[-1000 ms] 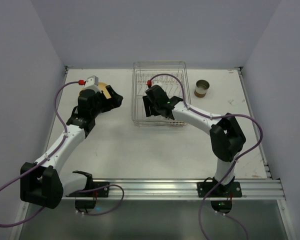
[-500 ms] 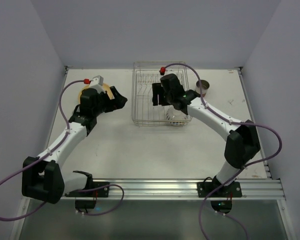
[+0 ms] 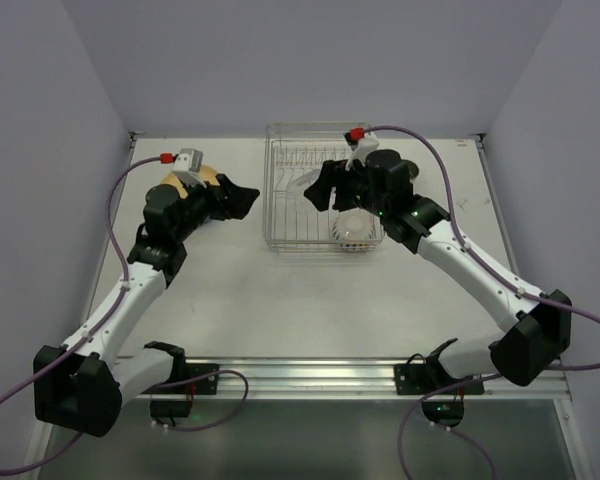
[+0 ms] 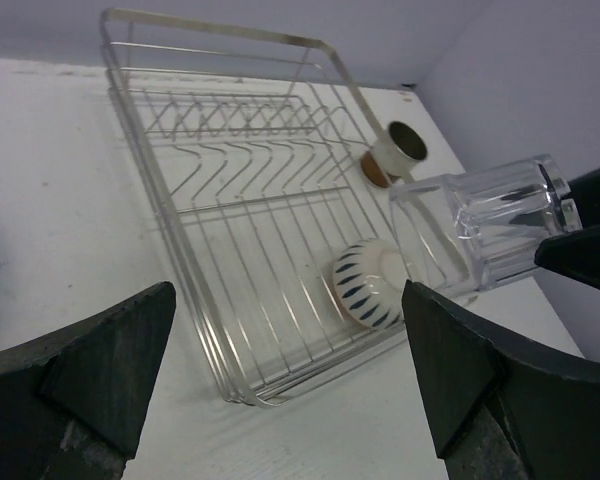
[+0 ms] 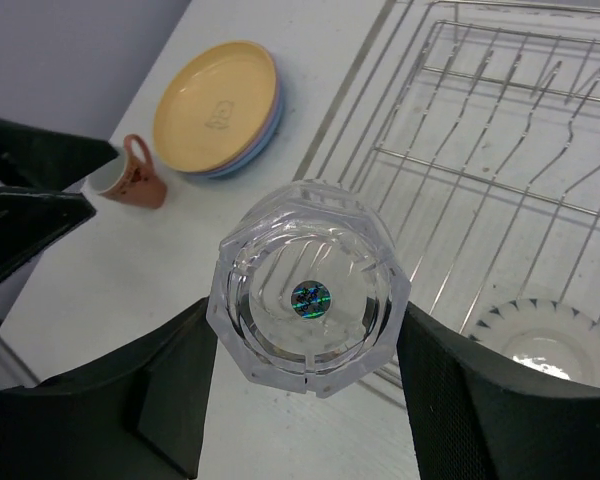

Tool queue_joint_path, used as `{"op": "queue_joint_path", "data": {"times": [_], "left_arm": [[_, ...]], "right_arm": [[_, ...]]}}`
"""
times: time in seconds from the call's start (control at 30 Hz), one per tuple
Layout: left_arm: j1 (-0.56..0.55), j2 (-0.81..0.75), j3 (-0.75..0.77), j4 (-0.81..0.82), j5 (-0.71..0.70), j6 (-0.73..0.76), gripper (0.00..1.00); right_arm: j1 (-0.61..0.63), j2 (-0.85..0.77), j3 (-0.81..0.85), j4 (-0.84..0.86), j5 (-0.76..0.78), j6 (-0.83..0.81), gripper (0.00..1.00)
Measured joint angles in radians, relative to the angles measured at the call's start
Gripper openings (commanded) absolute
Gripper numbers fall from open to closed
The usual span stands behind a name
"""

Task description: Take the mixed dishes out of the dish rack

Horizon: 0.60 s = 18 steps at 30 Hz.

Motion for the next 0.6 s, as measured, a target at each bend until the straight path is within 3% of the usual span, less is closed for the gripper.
{"op": "queue_joint_path", "data": {"times": [0.3,0.6], "left_arm": [[-0.004,0.003,-0.084,0.295,0.377,-0.097,1.00],[-0.004,0.031,-0.134,0.686,0.638,-0.351,0.96]], "right_arm": [[0.000,-0.206,-0.201,0.153,-0.199,0.000,0.32],[0.000,-0.348,-0.280,0.253,-0.295,-0.004,0.33]]}}
